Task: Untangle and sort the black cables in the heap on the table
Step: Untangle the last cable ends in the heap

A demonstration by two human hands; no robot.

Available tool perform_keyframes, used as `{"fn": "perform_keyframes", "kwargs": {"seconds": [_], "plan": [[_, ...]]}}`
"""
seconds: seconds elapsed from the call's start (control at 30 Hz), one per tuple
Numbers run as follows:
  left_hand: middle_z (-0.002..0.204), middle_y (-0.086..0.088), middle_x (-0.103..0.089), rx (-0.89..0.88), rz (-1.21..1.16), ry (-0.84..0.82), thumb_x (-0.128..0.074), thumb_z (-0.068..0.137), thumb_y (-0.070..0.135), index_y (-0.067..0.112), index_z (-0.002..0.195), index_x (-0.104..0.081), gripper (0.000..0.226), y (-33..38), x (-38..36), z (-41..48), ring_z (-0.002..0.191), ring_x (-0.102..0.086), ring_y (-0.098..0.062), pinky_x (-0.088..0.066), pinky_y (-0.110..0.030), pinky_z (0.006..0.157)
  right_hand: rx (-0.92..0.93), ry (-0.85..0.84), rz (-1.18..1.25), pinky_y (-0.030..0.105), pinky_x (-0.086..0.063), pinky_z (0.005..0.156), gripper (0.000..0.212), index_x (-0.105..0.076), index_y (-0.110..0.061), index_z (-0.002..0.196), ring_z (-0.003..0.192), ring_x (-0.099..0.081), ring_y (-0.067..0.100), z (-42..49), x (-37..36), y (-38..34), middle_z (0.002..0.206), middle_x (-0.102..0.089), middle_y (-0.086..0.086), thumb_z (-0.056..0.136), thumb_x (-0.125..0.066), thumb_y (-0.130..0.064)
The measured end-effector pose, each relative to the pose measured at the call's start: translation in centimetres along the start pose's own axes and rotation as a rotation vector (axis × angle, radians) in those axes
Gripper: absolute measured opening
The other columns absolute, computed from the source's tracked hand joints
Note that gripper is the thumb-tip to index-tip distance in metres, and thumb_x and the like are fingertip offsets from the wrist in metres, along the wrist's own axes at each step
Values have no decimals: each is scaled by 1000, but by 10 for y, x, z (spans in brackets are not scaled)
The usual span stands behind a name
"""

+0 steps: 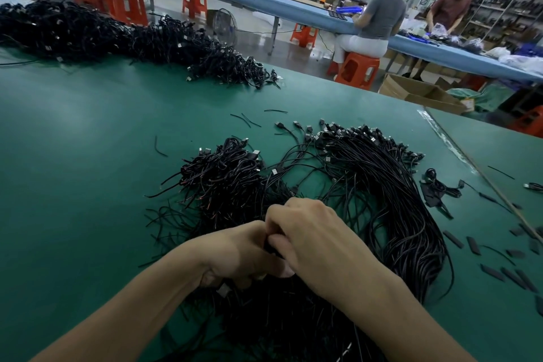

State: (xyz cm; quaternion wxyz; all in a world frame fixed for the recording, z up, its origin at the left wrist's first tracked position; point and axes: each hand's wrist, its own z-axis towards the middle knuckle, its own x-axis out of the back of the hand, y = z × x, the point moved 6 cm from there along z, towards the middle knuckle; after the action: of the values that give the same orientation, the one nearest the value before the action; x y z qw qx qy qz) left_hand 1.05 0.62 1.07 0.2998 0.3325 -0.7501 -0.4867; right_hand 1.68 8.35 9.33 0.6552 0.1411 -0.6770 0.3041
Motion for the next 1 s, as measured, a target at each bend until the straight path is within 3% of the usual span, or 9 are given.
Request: {"fn": "perform_keyframes", "kwargs": {"seconds": [0.1, 0.3, 0.4, 0.5, 0.63, 0.77, 0.87, 0.93, 1.0], "plan": [[49, 11, -44, 21, 21, 44, -60, 89, 1, -3, 98, -58, 10, -1, 2, 1, 41, -37, -2, -30, -18, 39, -11, 38, 47, 36, -49, 79, 7, -47, -25, 93, 86, -48, 16, -1, -2, -1, 90, -51, -5, 96, -53, -21], [59, 1, -44, 19, 1, 108, -59, 89, 3, 6, 94, -58, 6, -2, 4, 4, 47, -38, -8, -31, -22, 42, 16, 98, 40, 33, -47, 79, 15, -45, -25, 96, 87, -47, 16, -1, -2, 1, 90, -53, -5, 95, -52, -12], [63, 0, -47, -41, -310, 126, -54, 93, 1, 2, 93, -60, 5, 0, 5, 3, 48, -41, -7, -31, -20, 41, 63, 171, -21, 25, -42, 75, 24, -42, -25, 93, 82, -44, 13, -2, 0, 2, 87, -51, -7, 90, -58, -7], [66, 0, -45, -126, -769, 90, -50, 78, 4, 12, 83, -55, 10, 9, 2, 5, 53, -39, -9, -29, -19, 44, 40, 305, 34, 22, -38, 72, 29, -43, -25, 89, 81, -44, 11, -2, 6, 11, 84, -51, -9, 88, -60, -1], [73, -4, -57, -335, -914, 244, -55, 90, 12, 9, 96, -60, 8, 18, 3, 5, 62, -53, -12, -45, -22, 53, -96, 582, 394, 15, -45, 63, 31, -49, -26, 80, 74, -57, 9, -9, 10, 25, 78, -58, -12, 90, -63, 1], [104, -10, -70, -497, -404, 511, -64, 85, 30, 20, 110, -67, 27, 21, 16, -5, 97, -67, -23, -56, -31, 85, -197, 696, 814, 17, -51, 65, 32, -53, -27, 77, 70, -61, 4, -14, 8, 39, 81, -65, -9, 89, -68, -1], [103, -9, -63, -504, -95, 786, -70, 77, 42, 35, 104, -65, 28, 24, 33, -16, 88, -63, -19, -52, -24, 72, -159, 640, 1011, 22, -54, 75, 28, -54, -20, 79, 76, -63, 7, -11, 5, 38, 82, -66, -6, 89, -66, 3], [90, -15, -66, -557, -138, 783, -72, 80, 35, 30, 99, -69, 20, 28, 34, -18, 76, -60, -36, -52, -42, 64, -120, 598, 1061, 21, -55, 75, 31, -55, -23, 78, 77, -63, 6, -9, 4, 33, 81, -66, -7, 89, -66, 5], [87, -14, -71, -607, -253, 710, -68, 90, 18, 23, 103, -70, 14, 31, 30, -18, 79, -65, -41, -57, -41, 67, -127, 571, 1098, 21, -54, 73, 34, -57, -25, 76, 76, -63, 5, -6, 2, 33, 80, -67, -8, 89, -66, 5]]}}
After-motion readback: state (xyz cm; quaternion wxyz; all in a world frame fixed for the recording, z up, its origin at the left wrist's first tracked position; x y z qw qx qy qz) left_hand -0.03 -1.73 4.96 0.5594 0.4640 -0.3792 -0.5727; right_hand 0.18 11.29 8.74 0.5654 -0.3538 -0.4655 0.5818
